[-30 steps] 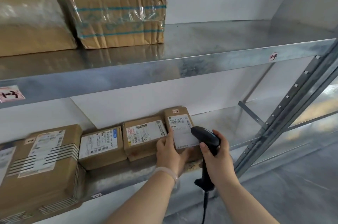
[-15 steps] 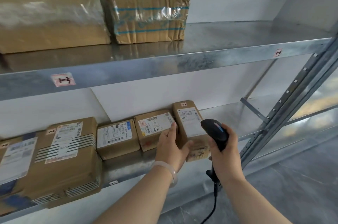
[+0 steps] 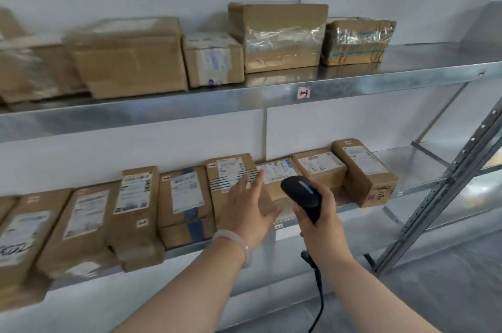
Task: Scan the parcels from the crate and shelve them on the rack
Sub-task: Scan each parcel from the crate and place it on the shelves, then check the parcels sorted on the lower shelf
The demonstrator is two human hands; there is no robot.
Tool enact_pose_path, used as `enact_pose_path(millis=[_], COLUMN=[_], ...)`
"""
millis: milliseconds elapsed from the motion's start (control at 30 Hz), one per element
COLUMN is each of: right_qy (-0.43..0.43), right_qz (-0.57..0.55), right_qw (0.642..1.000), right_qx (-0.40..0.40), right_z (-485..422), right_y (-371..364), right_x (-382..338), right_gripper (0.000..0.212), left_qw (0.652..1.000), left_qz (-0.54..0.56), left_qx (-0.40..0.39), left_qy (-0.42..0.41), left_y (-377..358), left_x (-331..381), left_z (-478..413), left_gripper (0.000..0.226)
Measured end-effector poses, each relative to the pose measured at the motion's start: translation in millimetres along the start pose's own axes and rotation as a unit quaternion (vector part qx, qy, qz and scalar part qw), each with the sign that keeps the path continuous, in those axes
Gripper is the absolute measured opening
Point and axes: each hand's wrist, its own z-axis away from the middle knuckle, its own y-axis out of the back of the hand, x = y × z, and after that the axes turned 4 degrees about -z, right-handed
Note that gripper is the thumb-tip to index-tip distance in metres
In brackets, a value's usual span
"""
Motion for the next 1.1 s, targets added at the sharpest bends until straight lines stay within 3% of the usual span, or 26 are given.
enact_pose_path(millis=[300,733,1100], right_qy=[0.023,-0.021,-0.061], right_qz=[-0.016,-0.024,-0.002], right_qw=[0.996,0.971,0.964], right_qx=[-0.089,-0.236,-0.257], right_z=[110.9,256.4,318.3], right_y=[-117.6,-209.9,-314.7], right_x=[-44.9,-49.3,-53.1], right_gripper=[0.059,0.053,0.053], left_qw=[0.981,0.955,0.951], left_qz=[-0.181,-0.147,-0.147], left_qx=[0.039,0.0,-0.036], left_qy=[0.061,0.256,0.269], left_y=[77.8,114.6,150.1], left_x=[-122.7,-224.6,-327.9], left_z=[102.8,284.1,339.3], left_gripper=[0.08,0.081,0.08])
